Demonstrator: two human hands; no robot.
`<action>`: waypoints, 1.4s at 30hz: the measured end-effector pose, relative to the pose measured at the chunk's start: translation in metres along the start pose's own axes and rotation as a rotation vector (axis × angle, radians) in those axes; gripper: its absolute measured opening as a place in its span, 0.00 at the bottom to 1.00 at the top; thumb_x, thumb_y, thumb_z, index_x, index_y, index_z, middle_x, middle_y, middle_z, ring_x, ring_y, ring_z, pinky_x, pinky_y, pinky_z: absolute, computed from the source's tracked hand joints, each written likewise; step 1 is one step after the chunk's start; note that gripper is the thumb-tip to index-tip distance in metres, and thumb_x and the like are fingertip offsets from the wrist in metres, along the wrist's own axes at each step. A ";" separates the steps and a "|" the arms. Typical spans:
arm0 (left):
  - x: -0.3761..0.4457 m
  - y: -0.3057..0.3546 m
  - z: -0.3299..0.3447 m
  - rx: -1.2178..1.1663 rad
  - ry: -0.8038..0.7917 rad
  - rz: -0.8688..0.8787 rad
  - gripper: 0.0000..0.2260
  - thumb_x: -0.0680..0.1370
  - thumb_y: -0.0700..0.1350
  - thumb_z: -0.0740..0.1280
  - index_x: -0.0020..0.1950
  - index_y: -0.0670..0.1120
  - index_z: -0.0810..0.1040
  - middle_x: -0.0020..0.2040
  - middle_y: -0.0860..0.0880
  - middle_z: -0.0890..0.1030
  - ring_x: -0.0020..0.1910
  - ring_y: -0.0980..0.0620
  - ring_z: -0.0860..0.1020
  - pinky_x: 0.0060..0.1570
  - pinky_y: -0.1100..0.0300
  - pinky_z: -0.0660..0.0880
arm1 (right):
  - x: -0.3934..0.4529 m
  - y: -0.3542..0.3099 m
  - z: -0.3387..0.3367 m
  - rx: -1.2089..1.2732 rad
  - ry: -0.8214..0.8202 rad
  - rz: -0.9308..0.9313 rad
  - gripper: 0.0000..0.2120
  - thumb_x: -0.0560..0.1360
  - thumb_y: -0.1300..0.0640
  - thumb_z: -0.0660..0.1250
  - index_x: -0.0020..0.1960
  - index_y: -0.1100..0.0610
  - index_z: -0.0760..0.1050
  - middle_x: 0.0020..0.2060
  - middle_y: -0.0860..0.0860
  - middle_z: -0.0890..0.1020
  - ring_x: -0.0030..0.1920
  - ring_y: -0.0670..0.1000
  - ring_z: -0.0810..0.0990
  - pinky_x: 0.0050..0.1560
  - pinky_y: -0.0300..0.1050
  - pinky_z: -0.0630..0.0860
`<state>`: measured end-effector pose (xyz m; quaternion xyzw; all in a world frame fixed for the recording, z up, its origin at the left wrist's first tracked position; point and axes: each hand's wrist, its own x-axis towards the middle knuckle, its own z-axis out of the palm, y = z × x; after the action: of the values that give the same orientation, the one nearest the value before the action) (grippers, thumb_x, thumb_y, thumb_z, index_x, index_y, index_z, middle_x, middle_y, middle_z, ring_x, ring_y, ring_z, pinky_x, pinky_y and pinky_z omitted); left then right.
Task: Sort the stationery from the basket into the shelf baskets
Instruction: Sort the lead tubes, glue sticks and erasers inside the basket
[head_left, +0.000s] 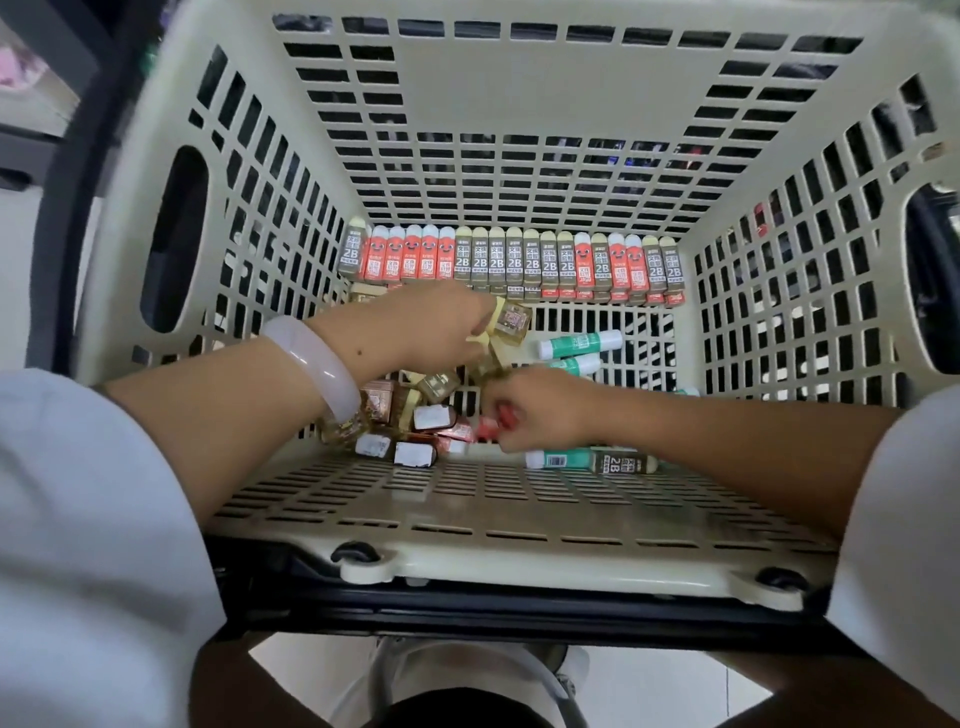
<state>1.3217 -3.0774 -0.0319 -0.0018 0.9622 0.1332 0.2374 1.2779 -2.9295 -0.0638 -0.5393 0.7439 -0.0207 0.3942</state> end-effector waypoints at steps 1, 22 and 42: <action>0.000 0.001 -0.001 -0.120 0.034 -0.049 0.10 0.79 0.48 0.61 0.54 0.43 0.69 0.38 0.51 0.72 0.35 0.54 0.69 0.30 0.62 0.63 | 0.000 0.000 -0.007 0.138 0.042 0.019 0.07 0.73 0.56 0.66 0.49 0.57 0.74 0.40 0.49 0.74 0.40 0.49 0.74 0.37 0.38 0.68; -0.003 -0.012 -0.021 -1.156 0.285 -0.503 0.13 0.81 0.47 0.57 0.52 0.37 0.74 0.37 0.42 0.80 0.26 0.53 0.77 0.25 0.67 0.74 | -0.003 -0.015 -0.044 0.726 0.631 0.112 0.12 0.79 0.51 0.58 0.56 0.58 0.69 0.38 0.51 0.79 0.34 0.46 0.78 0.28 0.31 0.73; 0.003 -0.022 -0.015 -0.962 0.437 -0.445 0.08 0.80 0.43 0.58 0.54 0.40 0.72 0.34 0.46 0.77 0.29 0.53 0.78 0.42 0.55 0.79 | 0.024 -0.012 0.029 -0.323 0.220 -0.164 0.24 0.74 0.50 0.65 0.65 0.61 0.67 0.58 0.57 0.75 0.55 0.57 0.76 0.49 0.47 0.75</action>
<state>1.3137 -3.1024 -0.0259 -0.3397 0.7964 0.4996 0.0279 1.3025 -2.9433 -0.0916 -0.6488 0.7296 0.0079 0.2161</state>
